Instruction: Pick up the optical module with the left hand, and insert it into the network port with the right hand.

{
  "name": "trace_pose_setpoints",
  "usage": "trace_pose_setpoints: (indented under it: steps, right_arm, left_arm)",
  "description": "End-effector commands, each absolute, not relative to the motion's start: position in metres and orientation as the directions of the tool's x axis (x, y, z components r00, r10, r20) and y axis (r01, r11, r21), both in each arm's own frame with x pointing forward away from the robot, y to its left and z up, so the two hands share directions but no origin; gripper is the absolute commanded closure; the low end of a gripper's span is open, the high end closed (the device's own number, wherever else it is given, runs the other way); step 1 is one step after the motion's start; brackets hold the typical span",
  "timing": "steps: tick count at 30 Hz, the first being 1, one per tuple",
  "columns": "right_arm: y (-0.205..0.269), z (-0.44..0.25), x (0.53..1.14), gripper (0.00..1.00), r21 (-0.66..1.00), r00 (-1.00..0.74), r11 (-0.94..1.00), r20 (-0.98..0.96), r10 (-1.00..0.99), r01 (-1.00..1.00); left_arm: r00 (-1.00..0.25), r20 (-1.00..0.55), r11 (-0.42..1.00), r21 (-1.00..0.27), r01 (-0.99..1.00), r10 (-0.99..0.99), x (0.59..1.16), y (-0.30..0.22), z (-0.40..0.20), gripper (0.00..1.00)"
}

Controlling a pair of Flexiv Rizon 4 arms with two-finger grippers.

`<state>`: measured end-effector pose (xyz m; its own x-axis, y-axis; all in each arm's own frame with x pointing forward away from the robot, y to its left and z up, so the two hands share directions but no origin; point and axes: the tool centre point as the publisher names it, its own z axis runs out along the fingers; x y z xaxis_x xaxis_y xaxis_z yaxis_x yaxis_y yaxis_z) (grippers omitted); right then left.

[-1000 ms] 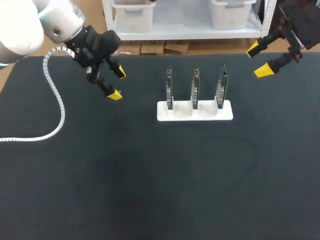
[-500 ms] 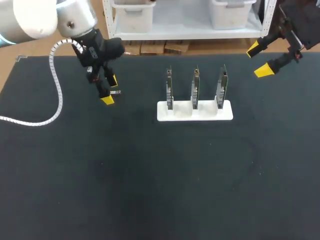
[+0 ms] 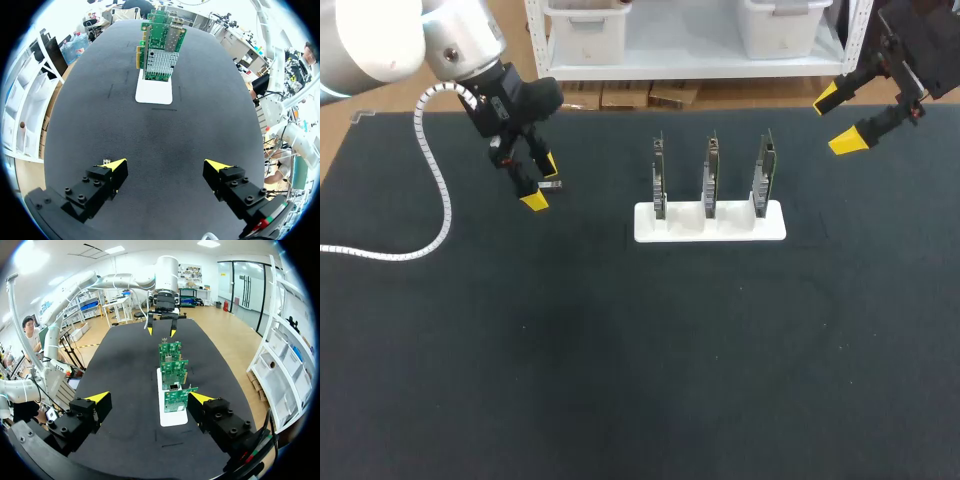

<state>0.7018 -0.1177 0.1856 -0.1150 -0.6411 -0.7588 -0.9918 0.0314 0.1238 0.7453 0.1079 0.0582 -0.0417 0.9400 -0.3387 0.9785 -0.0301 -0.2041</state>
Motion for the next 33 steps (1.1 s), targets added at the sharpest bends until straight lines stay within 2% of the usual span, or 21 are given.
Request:
trace_pose_setpoints:
  steps: [1,3,14,33]
  right_arm:
    - [-0.118,0.186,0.7,0.0,0.121,-0.115,0.034,-0.758,-0.642,-0.992]
    - [-0.118,0.186,0.7,0.0,0.121,-0.115,0.034,-0.758,-0.642,-0.992]
    - [-0.118,0.186,0.7,0.0,0.121,-0.115,0.034,-0.758,-0.642,-0.992]
    - [-0.118,0.186,0.7,0.0,0.121,-0.115,0.034,-0.758,-0.642,-0.992]
  left_arm:
    - [-0.025,-0.173,-0.003,-0.16,0.987,0.985,0.756,0.099,0.066,0.0]
    - [-0.036,-0.207,0.007,-0.141,0.99,0.978,0.766,0.098,0.063,0.0]
    - [-0.117,-0.083,0.1,-0.18,0.979,0.99,0.784,0.115,0.033,0.0]
    - [-0.144,0.012,0.144,-0.148,0.978,0.989,0.794,0.146,0.021,0.0]
